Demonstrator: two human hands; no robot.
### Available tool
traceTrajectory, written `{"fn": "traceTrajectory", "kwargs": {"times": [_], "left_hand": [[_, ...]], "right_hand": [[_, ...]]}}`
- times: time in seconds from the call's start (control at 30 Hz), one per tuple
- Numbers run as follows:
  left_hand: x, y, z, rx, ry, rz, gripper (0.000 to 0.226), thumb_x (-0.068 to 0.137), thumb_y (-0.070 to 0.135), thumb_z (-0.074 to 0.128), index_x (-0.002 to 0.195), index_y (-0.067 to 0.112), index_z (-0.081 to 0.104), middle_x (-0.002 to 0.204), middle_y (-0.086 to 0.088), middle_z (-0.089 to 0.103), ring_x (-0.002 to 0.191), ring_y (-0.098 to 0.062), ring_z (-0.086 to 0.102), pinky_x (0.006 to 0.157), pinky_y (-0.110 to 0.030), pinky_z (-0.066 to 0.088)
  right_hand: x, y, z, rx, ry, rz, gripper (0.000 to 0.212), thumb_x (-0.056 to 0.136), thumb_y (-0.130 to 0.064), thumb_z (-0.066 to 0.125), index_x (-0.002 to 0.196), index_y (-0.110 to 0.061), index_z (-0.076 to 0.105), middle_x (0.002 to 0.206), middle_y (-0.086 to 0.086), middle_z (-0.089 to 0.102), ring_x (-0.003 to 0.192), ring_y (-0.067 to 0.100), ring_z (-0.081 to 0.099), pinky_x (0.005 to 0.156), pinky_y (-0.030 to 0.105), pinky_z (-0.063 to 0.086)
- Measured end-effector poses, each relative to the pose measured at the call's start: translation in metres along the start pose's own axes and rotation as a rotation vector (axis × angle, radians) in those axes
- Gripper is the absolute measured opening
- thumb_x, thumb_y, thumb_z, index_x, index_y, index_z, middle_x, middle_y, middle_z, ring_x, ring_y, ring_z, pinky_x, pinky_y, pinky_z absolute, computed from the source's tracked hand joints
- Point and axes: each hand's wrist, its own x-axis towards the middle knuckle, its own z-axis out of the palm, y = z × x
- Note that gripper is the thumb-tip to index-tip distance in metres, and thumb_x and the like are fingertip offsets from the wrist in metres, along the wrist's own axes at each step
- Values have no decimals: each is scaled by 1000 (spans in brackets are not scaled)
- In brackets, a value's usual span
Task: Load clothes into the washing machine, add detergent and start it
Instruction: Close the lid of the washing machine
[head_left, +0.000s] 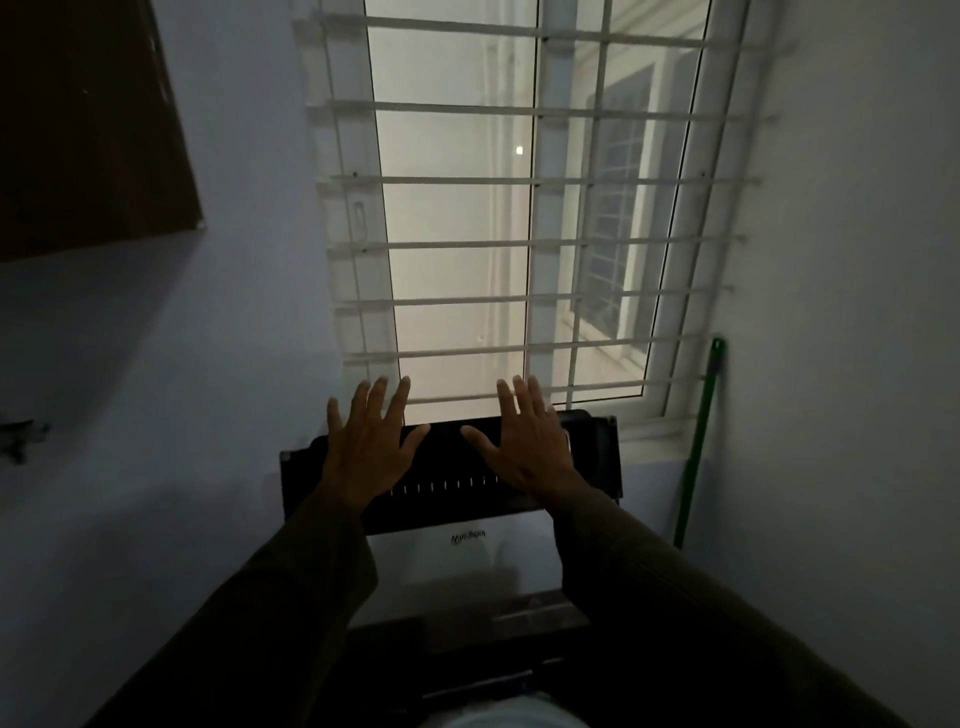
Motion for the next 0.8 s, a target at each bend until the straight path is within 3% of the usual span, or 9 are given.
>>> {"fn": "traceTrajectory", "kwargs": {"times": [0.07,0.17,0.27,0.4,0.8], "left_hand": [[5,-2,6,10,-123,-47,71,97,64,22,157,29,7,164,-5,16,151,-27,14,117,-62,3],[-2,-4,17,23,-250,-66,70,97,66,21,156,29,16,157,-2,34,146,-26,26,115,-65,6],[-7,-4,22,9,-188,-65,68,96,66,24,153,28,27,152,-4,40,143,-26,32,117,-61,11],[-11,-4,23,-35,-157,-76,66,96,66,27,150,27,34,151,-6,43,141,-28,34,118,-60,9],[-32,7,8,-17,-59,-75,54,99,58,31,140,27,44,141,-3,52,133,-27,44,116,-61,15]], "right_hand": [[11,-1,4,-8,-16,-14,90,92,-72,28,157,-16,3,165,11,-1,151,26,-10,120,51,6],[20,-4,11,-6,-90,2,82,94,-69,27,157,-20,7,165,9,3,152,27,-6,119,55,5],[16,-2,23,-29,-170,4,73,96,-66,24,154,-21,21,161,9,22,151,29,4,119,59,5],[9,-3,30,-69,-99,-7,67,97,-65,24,146,-22,35,149,11,41,145,32,22,117,61,12],[-16,-10,16,-17,-11,12,61,97,-63,29,141,-22,42,145,12,46,145,32,23,118,58,14]]}}
